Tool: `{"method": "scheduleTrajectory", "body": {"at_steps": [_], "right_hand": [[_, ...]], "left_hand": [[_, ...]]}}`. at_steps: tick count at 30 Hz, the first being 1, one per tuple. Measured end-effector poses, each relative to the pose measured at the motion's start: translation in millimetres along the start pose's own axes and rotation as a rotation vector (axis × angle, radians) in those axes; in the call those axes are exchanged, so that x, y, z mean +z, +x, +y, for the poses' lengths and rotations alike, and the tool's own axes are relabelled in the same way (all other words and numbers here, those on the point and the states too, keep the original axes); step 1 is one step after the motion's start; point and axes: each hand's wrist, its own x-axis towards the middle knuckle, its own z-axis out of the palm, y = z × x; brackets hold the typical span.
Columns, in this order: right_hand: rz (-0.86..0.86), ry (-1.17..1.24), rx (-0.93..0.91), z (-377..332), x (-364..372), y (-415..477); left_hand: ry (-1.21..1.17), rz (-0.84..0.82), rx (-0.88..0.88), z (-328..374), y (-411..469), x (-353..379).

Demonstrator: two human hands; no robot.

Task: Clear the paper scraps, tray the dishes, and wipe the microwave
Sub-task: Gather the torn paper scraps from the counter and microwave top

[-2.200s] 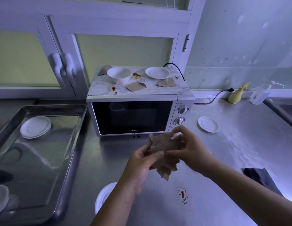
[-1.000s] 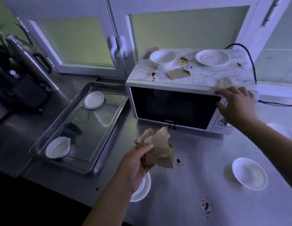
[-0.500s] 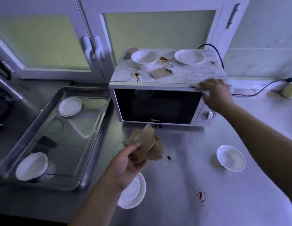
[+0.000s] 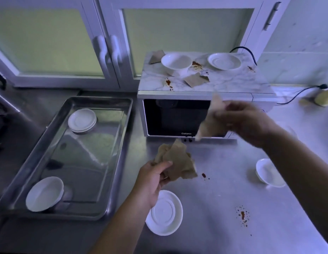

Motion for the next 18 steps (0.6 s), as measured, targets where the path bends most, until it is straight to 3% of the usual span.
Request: {"method": "scheduleTrajectory", "body": {"at_steps": [2, 4, 9, 14, 18], "right_hand": [[-0.132, 0.008, 0.078, 9, 33, -20], [-0.129, -0.127, 0.094, 21, 61, -35], [0.029, -0.373, 0.180, 37, 101, -55], [0.191, -0.318, 0.075, 47, 133, -71], [0.297, -0.260, 0.109, 52, 144, -77]], "left_hand": [[0.130, -0.046, 0.092, 5, 0, -5], [0.184, -0.137, 0.131, 9, -1, -8], [0.263, -0.265, 0.126, 19, -1, -18], [0.225, -0.390, 0.008, 30, -7, -26], [0.100, -0.450, -0.098, 32, -9, -37]]}}
